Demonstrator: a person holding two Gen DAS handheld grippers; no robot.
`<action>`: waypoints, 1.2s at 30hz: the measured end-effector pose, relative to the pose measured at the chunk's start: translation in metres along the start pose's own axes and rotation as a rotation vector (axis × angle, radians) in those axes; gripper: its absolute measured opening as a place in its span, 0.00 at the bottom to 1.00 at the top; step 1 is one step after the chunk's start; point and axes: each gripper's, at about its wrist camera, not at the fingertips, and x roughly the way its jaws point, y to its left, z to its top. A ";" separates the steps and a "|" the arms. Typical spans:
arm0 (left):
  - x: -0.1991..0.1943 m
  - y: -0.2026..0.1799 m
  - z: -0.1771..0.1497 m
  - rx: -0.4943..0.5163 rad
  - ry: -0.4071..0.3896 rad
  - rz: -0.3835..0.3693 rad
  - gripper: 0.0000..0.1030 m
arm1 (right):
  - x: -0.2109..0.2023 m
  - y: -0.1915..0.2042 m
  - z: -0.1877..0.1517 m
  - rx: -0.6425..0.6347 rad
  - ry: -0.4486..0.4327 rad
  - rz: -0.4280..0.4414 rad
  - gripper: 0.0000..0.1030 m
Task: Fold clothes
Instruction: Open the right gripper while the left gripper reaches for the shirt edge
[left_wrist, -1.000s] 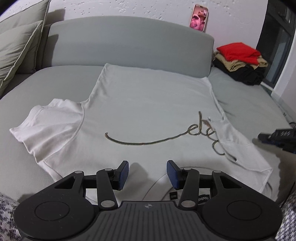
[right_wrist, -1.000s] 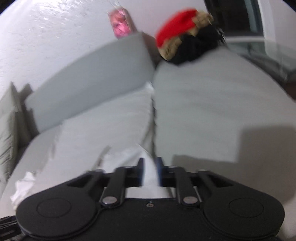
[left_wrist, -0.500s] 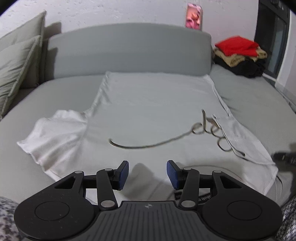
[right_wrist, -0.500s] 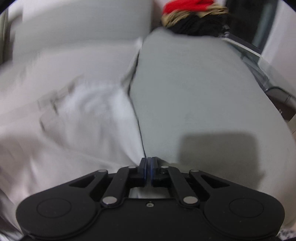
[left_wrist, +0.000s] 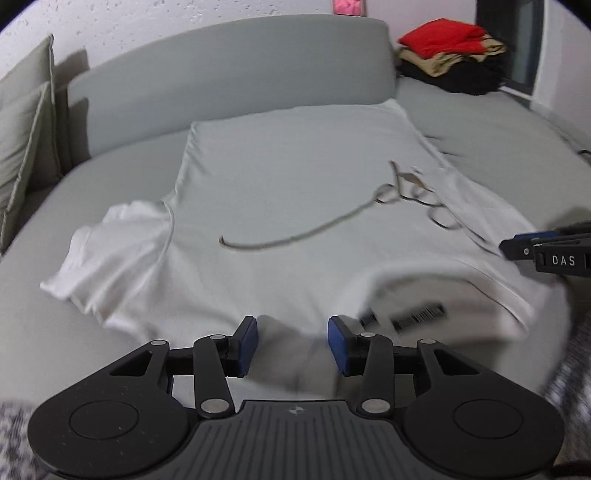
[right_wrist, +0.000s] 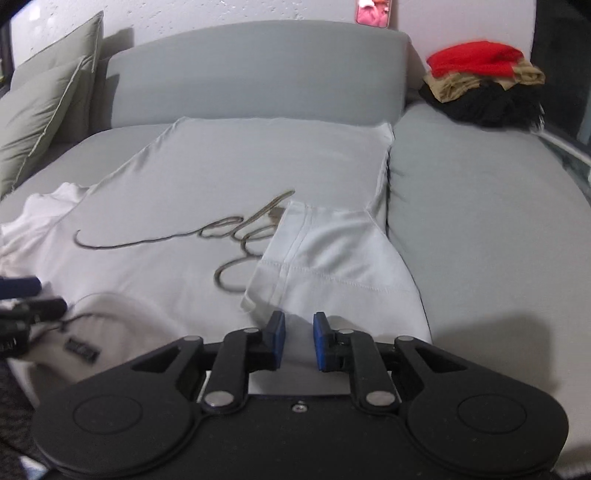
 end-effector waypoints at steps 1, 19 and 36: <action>-0.009 0.003 -0.005 -0.008 -0.019 -0.008 0.38 | -0.007 -0.008 -0.006 0.046 0.000 0.017 0.16; -0.016 0.001 -0.009 -0.025 -0.025 -0.041 0.40 | -0.012 0.056 -0.010 -0.095 -0.025 0.244 0.25; -0.002 0.239 -0.017 -1.141 -0.104 -0.012 0.44 | 0.012 -0.011 0.015 0.422 -0.096 0.406 0.63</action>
